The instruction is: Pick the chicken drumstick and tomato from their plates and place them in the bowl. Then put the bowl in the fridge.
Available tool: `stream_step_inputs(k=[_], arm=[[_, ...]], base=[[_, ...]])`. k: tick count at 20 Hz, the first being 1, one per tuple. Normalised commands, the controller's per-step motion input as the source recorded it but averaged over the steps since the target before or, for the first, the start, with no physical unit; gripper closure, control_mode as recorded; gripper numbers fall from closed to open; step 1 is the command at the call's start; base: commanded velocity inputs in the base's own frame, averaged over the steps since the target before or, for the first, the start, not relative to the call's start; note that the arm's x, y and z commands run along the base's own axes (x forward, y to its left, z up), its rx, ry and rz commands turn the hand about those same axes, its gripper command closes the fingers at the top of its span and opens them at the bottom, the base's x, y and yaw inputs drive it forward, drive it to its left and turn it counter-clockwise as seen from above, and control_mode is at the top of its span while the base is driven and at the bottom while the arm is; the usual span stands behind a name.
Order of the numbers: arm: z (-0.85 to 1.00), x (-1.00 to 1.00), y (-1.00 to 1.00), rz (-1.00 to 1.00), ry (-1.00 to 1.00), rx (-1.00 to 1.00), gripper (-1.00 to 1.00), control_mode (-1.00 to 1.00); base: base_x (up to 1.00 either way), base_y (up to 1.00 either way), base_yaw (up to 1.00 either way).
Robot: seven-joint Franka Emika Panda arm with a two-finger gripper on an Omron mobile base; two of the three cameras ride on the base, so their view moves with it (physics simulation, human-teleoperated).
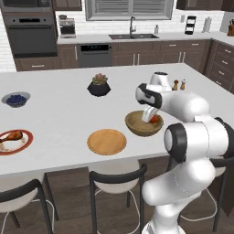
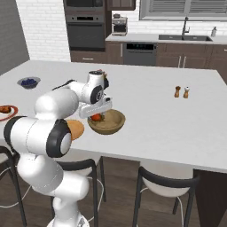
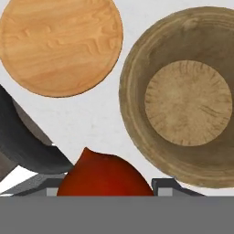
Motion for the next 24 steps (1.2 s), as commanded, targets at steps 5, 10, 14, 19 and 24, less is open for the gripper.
stream_step_inputs(k=[5, 10, 14, 19, 24], arm=[[-0.13, 0.72, -0.19, 0.00, 0.04, 0.00, 1.00, -1.00], [-0.38, 0.58, -0.07, 0.00, 0.09, 0.00, 1.00, -1.00], [-0.46, 0.11, 0.00, 0.00, 0.01, 0.00, 1.00, -1.00], [-0.51, 0.06, 0.00, 0.00, 0.01, 0.00, 1.00, -1.00], [-0.16, 0.12, 0.00, 0.00, 0.00, 0.00, -1.00, -1.00]], base=[[0.00, 0.00, 0.00], [0.00, 0.00, 0.00], [0.00, 0.00, 0.00], [0.00, 0.00, 0.00], [0.00, 0.00, 0.00]])
